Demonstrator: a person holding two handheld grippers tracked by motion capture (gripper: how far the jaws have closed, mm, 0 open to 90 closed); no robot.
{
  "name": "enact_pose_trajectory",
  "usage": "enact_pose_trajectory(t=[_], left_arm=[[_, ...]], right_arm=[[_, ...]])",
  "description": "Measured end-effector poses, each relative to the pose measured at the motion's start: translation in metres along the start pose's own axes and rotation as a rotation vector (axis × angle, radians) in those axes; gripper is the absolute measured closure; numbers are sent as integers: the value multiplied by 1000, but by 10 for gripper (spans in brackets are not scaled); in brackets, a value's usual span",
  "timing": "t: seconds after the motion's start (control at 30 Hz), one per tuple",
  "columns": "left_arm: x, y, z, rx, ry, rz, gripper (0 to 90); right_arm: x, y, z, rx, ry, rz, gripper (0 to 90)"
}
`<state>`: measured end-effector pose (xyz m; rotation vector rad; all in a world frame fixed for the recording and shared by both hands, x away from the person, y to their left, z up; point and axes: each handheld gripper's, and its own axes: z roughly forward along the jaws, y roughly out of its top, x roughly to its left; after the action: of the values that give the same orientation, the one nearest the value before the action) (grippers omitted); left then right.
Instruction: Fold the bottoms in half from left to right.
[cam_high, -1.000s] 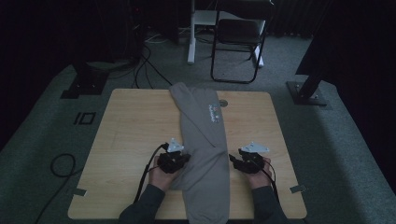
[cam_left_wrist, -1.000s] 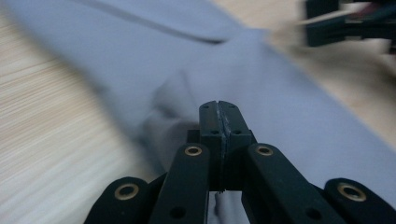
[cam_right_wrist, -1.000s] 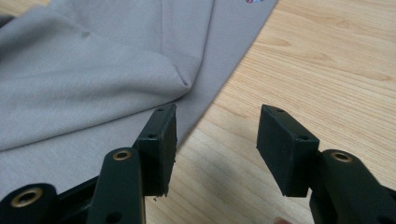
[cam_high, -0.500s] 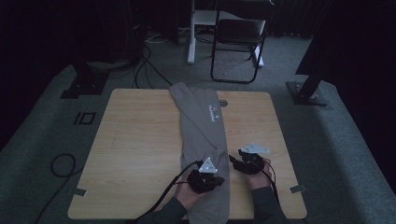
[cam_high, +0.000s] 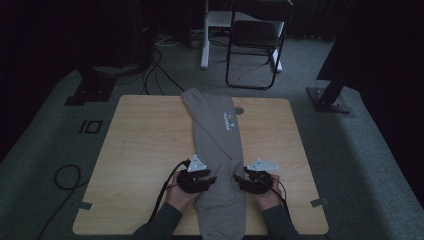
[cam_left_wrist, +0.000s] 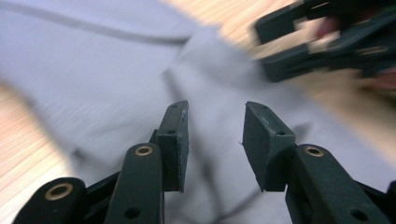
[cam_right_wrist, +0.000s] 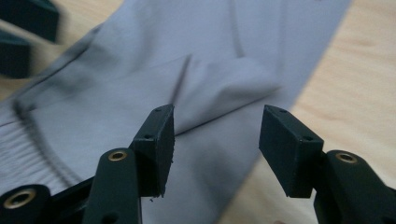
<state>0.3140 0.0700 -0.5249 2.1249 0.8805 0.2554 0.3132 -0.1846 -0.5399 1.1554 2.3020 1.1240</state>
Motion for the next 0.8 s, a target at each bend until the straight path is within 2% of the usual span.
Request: enact_pose_trajectory(t=[0.1, 0.2, 0.37, 0.43, 0.57, 0.8], left_arm=[[6, -5, 8, 25, 20, -29, 615], [9, -10, 17, 56, 56, -24, 622], [12, -11, 21, 56, 66, -25, 640], [17, -10, 22, 57, 88, -29, 654], [26, -7, 23, 49, 95, -54, 660], [43, 1, 28, 62, 119, -65, 661]], right_arm=[[5, -2, 5, 23, -2, -24, 454], [9, -3, 16, 74, -9, -38, 456], [9, -1, 20, 72, -26, -54, 460], [8, 2, 24, 72, -27, -55, 460], [5, 8, 31, 70, -28, -58, 462], [-4, 21, 47, 58, -29, -58, 464]])
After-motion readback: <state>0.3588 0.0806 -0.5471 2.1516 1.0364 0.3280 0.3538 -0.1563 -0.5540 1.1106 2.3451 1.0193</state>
